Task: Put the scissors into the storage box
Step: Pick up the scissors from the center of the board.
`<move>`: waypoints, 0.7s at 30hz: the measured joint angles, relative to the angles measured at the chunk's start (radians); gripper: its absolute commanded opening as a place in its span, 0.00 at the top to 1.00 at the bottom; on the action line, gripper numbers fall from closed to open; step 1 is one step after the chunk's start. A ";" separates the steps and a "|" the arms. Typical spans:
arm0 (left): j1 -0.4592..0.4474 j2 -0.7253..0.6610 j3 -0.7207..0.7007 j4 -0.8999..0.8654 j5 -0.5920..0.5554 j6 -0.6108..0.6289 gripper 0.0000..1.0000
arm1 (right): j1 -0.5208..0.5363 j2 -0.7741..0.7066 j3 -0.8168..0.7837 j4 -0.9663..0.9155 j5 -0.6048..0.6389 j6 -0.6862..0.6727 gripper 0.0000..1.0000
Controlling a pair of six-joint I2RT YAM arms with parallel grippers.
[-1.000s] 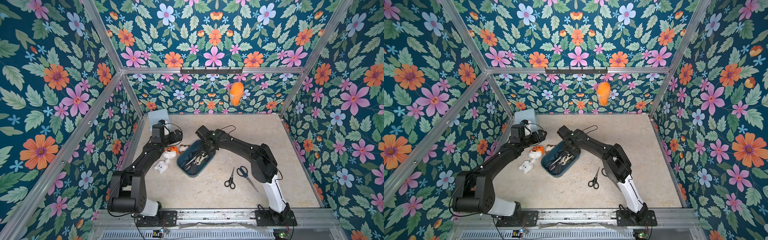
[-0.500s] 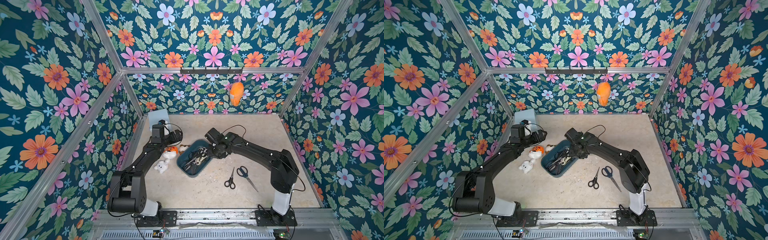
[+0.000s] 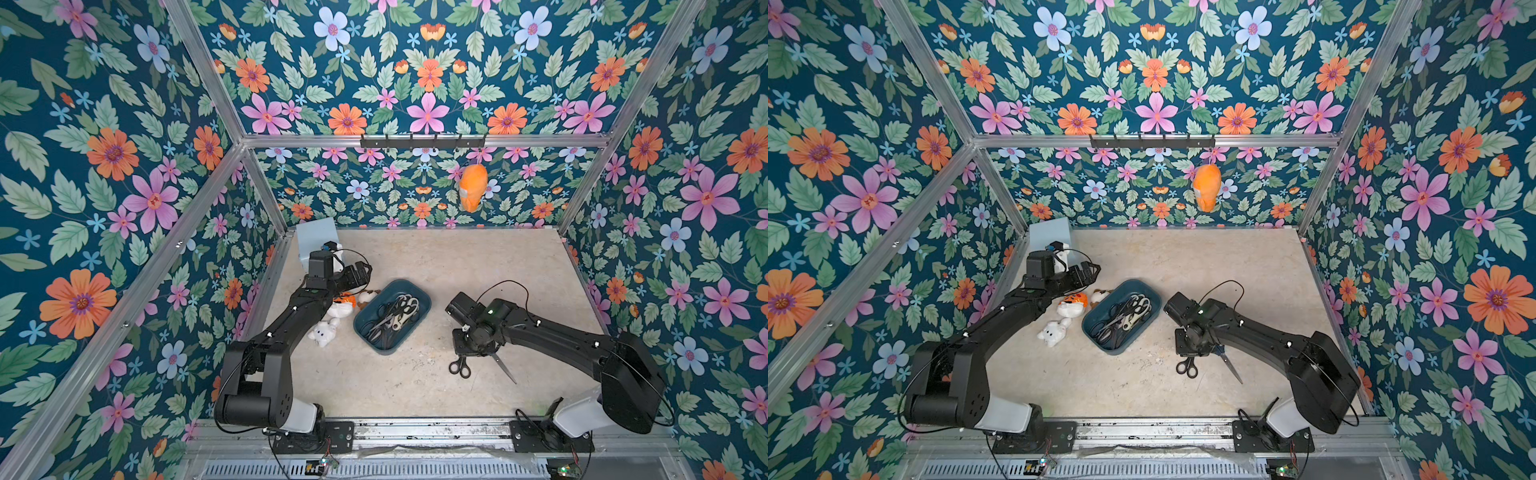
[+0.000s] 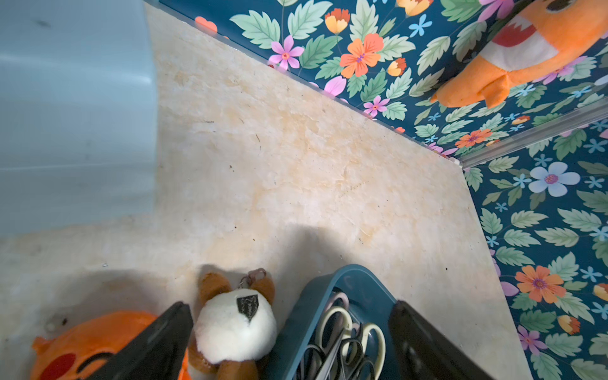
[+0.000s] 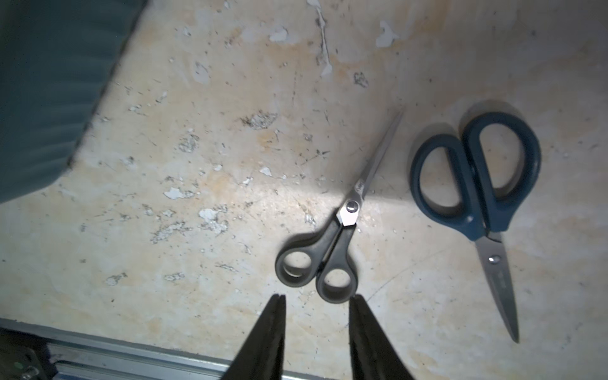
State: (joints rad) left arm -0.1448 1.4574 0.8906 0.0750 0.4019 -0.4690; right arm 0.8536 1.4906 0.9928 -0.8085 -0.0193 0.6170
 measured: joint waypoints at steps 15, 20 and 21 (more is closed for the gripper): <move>-0.026 -0.082 -0.089 0.008 0.060 -0.123 0.02 | 0.021 0.016 -0.100 0.057 -0.005 0.018 0.69; -0.039 -0.087 -0.092 0.017 0.060 -0.143 0.02 | 0.021 0.054 -0.077 0.047 -0.002 0.027 0.70; -0.040 -0.087 -0.092 0.021 0.059 -0.154 0.02 | 0.021 0.061 -0.074 0.043 -0.002 0.030 0.70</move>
State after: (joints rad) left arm -0.1852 1.3701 0.7982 0.0959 0.4610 -0.6228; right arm 0.8749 1.5520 0.9192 -0.7654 -0.0212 0.6472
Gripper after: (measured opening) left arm 0.982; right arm 0.301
